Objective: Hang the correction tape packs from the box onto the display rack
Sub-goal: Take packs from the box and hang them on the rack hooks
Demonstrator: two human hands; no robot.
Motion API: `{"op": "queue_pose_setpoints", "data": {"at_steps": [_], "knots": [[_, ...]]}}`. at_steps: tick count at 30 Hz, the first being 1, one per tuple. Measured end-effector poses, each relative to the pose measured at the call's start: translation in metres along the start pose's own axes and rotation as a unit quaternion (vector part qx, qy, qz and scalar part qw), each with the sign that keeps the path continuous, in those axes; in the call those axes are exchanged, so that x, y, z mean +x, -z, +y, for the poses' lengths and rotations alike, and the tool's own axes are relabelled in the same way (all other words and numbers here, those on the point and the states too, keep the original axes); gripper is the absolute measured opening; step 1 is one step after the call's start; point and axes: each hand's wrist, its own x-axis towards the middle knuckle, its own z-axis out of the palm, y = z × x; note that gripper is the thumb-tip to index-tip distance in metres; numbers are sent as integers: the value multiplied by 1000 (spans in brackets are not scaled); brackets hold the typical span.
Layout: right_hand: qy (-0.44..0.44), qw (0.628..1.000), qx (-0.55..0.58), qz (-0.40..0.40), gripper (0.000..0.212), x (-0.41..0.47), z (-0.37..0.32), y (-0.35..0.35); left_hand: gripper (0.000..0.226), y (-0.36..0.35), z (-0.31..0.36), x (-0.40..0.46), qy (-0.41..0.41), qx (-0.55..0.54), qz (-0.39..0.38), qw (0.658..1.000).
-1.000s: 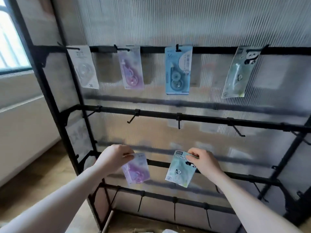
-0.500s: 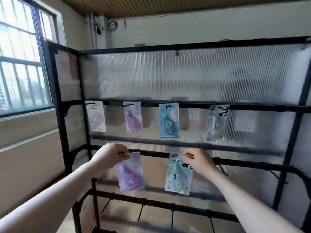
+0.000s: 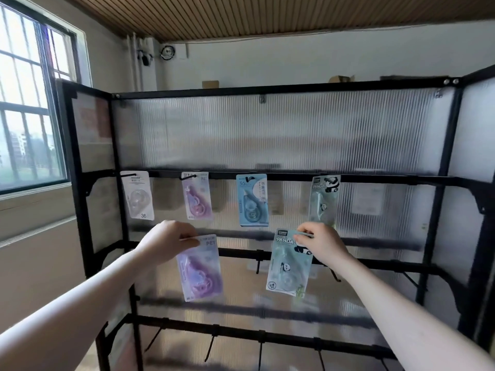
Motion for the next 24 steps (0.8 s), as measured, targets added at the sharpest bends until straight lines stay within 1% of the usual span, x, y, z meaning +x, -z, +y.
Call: {"op": "queue_pose_setpoints", "data": {"at_steps": [5, 10, 14, 20, 24], "knots": [[-2, 999, -6, 40, 14, 5, 5, 30, 14, 4, 21, 6, -13, -2, 15, 1000], [4, 997, -14, 81, 17, 10, 9, 55, 16, 7, 46, 14, -31, 5, 14, 999], [8, 993, -12, 115, 11, 18, 14, 73, 19, 5, 61, 20, -49, 22, 9, 998], [8, 984, 3, 176, 13, 36, 23, 97, 22, -1, 70, 29, -62, 32, 4, 998], [17, 977, 26, 210, 9, 51, 27, 106, 22, -3, 69, 36, -57, 34, 8, 998]]}}
